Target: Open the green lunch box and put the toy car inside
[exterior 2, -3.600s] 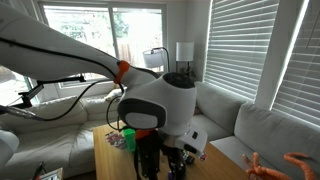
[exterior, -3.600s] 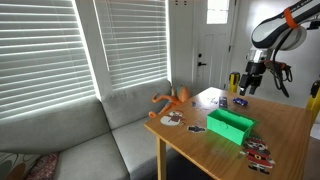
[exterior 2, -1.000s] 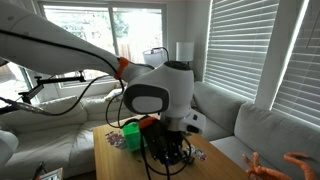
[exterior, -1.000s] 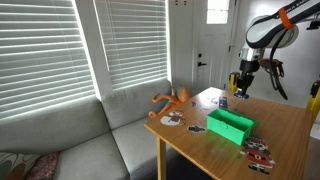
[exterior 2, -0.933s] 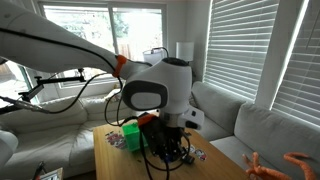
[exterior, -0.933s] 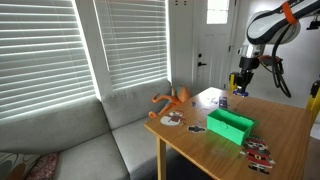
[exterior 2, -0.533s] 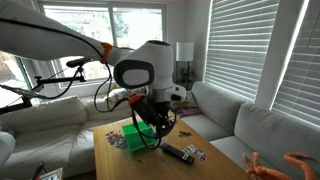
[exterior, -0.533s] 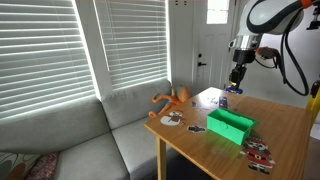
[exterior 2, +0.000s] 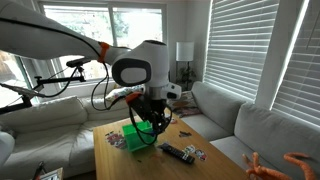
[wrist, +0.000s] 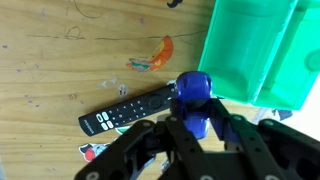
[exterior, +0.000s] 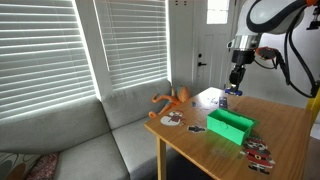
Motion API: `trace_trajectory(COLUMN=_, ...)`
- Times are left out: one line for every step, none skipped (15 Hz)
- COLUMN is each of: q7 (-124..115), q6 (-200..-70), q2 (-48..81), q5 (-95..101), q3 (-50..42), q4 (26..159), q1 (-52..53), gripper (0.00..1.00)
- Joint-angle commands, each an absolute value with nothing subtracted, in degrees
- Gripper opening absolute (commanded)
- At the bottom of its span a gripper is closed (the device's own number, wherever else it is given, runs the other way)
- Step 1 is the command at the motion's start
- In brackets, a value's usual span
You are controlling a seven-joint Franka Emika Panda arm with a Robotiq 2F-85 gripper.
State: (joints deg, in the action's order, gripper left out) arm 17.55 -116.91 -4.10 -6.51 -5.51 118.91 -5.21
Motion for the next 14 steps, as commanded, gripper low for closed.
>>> trace_trajectory(q7=16.05, q6=-118.10, q2=-6.43, q5=-7.88, q3=-4.33, q4=121.57, q1=-3.64, gripper=0.09)
trace_trajectory(q7=15.93, q6=-118.36, q2=-6.84, q5=-8.30, q3=-3.84, q4=122.34, q1=-3.12, gripper=0.09)
trace_trajectory(q7=15.06, q6=-118.93, q2=-7.61, q5=-8.45, q3=-3.16, q4=123.51, q1=-2.43, gripper=0.09)
trace_trajectory(q7=14.37, q6=-119.07, q2=-8.03, q5=-8.63, q3=-2.62, q4=124.25, q1=-1.84, gripper=0.09)
trace_trajectory(q7=13.14, q6=-119.50, q2=-8.58, q5=-8.86, q3=-2.01, q4=125.05, q1=-1.21, gripper=0.09)
trace_trajectory(q7=11.61, q6=-119.99, q2=-9.17, q5=-9.07, q3=-1.43, q4=125.85, q1=-0.60, gripper=0.09)
trace_trajectory(q7=10.25, q6=-120.30, q2=-9.89, q5=-9.45, q3=-0.84, q4=126.58, q1=0.05, gripper=0.09)
trace_trajectory(q7=9.05, q6=-121.00, q2=-10.26, q5=-9.89, q3=-0.37, q4=127.26, q1=0.60, gripper=0.09)
trace_trajectory(q7=7.78, q6=-121.77, q2=-10.74, q5=-10.22, q3=0.12, q4=128.01, q1=1.12, gripper=0.09)
trace_trajectory(q7=6.01, q6=-122.69, q2=-11.14, q5=-10.23, q3=0.68, q4=128.91, q1=1.56, gripper=0.09)
trace_trajectory(q7=4.60, q6=-123.12, q2=-11.45, q5=-10.02, q3=1.11, q4=129.75, q1=1.90, gripper=0.09)
trace_trajectory(q7=3.16, q6=-124.14, q2=-11.38, q5=-9.52, q3=1.44, q4=130.66, q1=2.05, gripper=0.09)
trace_trajectory(q7=1.50, q6=-124.71, q2=-11.35, q5=-9.40, q3=1.66, q4=131.45, q1=2.13, gripper=0.09)
trace_trajectory(q7=0.47, q6=-125.49, q2=-11.21, q5=-9.54, q3=1.83, q4=132.25, q1=2.14, gripper=0.09)
